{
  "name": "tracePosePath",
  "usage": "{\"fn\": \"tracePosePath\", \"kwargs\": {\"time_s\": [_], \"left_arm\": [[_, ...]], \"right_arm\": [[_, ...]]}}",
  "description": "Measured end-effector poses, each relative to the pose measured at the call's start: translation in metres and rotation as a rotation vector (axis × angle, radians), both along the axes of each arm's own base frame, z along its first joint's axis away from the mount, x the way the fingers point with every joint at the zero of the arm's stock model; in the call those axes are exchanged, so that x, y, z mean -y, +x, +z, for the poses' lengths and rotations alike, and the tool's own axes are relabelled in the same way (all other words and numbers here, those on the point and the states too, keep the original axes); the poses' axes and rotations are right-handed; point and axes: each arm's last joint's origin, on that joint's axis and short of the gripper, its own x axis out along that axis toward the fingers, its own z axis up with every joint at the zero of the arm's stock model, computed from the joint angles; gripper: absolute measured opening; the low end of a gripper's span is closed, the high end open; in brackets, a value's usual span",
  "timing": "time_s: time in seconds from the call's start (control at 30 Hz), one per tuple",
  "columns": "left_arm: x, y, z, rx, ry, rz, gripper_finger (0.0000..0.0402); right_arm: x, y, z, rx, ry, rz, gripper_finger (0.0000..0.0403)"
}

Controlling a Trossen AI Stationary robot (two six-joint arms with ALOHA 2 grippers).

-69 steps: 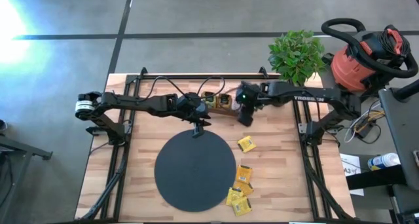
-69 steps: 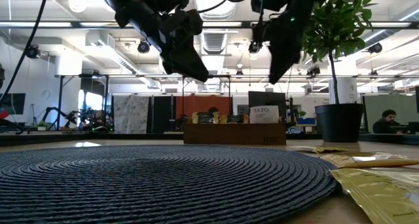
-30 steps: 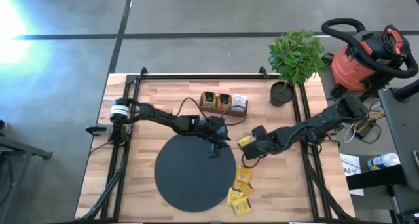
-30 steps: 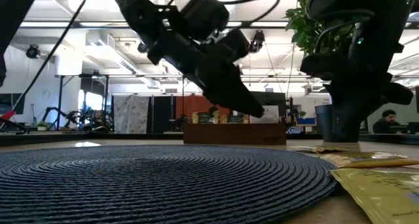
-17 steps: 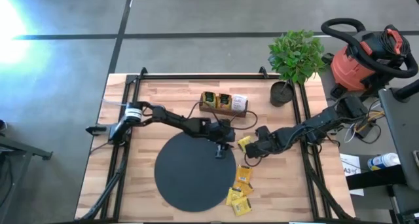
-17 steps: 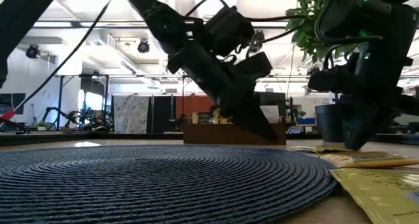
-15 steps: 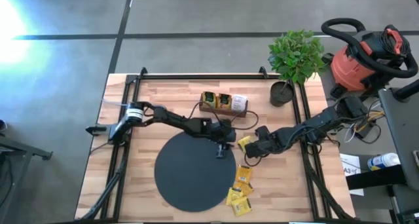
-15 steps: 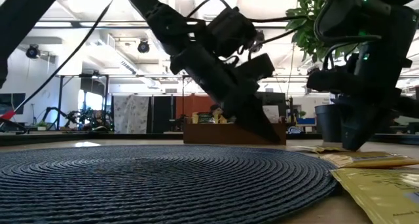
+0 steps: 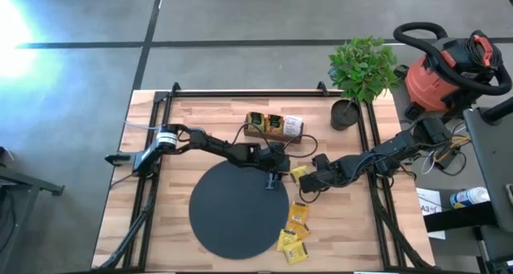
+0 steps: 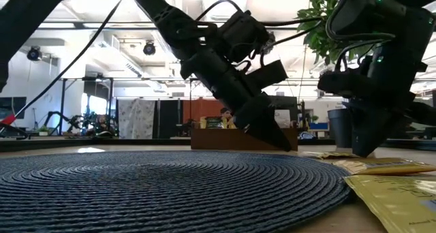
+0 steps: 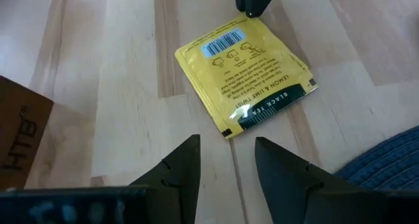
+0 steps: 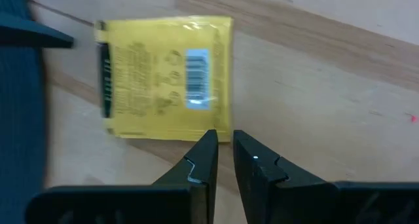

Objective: Pick & Place Tea
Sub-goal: Put the top yellow tea bag into the left section of the wooden organizer

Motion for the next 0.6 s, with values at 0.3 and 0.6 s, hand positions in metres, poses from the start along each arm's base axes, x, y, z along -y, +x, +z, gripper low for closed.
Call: {"fn": "tracePosePath", "kwargs": {"time_s": [0.3,0.6], "left_arm": [[-0.002,-0.001,-0.001,-0.005,-0.001,0.004,0.014],[-0.002,-0.001,-0.002,0.001,0.026,-0.02,0.014]], "right_arm": [[0.006,-0.007,0.021,0.065,-0.062,-0.054,0.0047],[0.014,0.004,0.007,0.051,-0.036,-0.024,0.0047]]}}
